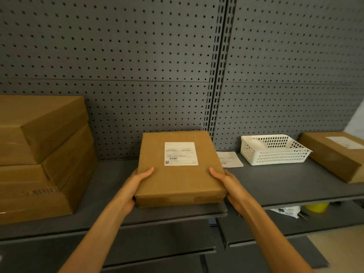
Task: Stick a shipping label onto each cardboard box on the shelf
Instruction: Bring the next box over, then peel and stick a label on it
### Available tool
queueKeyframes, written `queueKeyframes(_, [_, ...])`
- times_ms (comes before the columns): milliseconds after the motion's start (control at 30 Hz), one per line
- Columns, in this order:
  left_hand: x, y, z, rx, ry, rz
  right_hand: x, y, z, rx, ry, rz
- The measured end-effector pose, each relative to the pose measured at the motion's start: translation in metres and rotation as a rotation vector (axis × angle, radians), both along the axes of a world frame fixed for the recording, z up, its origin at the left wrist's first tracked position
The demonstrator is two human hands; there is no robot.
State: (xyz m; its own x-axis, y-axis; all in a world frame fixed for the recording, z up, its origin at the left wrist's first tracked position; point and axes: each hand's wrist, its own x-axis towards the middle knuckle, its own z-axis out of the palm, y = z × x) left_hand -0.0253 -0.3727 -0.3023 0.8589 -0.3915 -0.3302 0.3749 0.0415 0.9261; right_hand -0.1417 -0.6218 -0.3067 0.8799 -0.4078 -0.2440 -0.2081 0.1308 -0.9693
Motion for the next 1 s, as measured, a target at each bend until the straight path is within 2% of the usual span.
queueKeyframes(333, [-0.032,-0.063,0.054,-0.145,-0.308,-0.174,-0.081,-0.023,0.046,-0.213,-0.341,-0.244])
queueKeyframes(467, [-0.061,-0.109,0.072,-0.197,-0.366,-0.231,-0.126,-0.049,0.064,-0.276,-0.423,-0.339])
queueKeyframes(733, [-0.145,-0.212,0.098,-0.192,-0.373,-0.406,-0.238,-0.12,0.078,-0.318,-0.473,-0.534])
queueKeyframes(1000, [-0.261,-0.33,0.115,-0.229,-0.378,-0.53,-0.371,-0.207,0.086,-0.38,-0.438,-0.682])
